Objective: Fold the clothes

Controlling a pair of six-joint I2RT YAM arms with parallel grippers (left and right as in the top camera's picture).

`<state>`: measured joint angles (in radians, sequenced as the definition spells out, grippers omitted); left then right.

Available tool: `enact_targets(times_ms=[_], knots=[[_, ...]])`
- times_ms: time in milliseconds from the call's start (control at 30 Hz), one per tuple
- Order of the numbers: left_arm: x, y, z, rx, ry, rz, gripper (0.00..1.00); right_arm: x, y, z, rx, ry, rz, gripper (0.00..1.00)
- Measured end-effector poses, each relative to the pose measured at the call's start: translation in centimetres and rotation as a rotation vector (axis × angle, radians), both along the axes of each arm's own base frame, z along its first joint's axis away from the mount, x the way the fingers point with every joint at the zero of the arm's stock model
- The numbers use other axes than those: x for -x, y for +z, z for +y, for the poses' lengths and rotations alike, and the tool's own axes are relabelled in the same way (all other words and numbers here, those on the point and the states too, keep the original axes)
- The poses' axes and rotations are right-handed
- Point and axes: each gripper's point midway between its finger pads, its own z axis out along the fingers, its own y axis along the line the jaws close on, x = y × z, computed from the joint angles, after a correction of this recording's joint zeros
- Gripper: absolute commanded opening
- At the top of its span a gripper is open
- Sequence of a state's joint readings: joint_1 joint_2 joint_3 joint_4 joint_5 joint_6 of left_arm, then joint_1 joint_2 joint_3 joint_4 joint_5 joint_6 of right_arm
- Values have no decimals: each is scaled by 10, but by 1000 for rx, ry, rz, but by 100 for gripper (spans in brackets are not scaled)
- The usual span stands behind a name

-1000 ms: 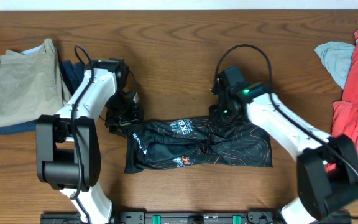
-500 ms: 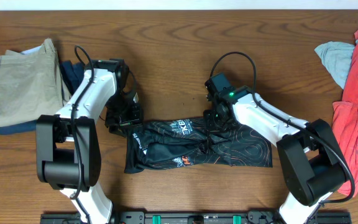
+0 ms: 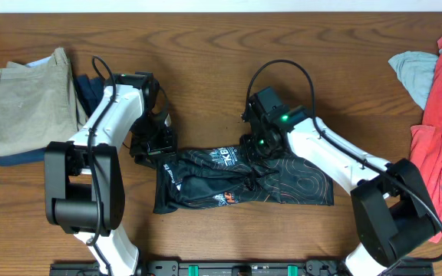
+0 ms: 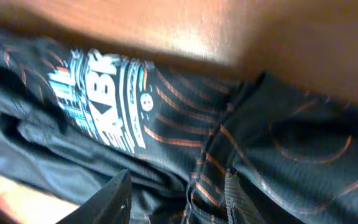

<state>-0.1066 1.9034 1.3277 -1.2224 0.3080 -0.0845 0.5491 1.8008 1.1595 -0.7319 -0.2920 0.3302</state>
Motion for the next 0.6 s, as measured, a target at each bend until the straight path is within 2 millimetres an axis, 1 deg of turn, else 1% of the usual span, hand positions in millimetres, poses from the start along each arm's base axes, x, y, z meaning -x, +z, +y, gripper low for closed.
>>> enact_targets(times_ms=[67, 167, 233, 500, 600], knots=[[0, 0, 0, 0, 0, 0, 59, 7, -3, -8, 41, -7, 29, 44], [0, 0, 0, 0, 0, 0, 59, 18, -8, -32, 156, -56, 79, 44], [0, 0, 0, 0, 0, 0, 59, 21, -10, -44, 215, -80, 87, 44], [0, 0, 0, 0, 0, -1, 59, 24, -11, -73, 363, -156, 87, 42], [0, 0, 0, 0, 0, 0, 59, 23, -11, -76, 378, -165, 80, 42]])
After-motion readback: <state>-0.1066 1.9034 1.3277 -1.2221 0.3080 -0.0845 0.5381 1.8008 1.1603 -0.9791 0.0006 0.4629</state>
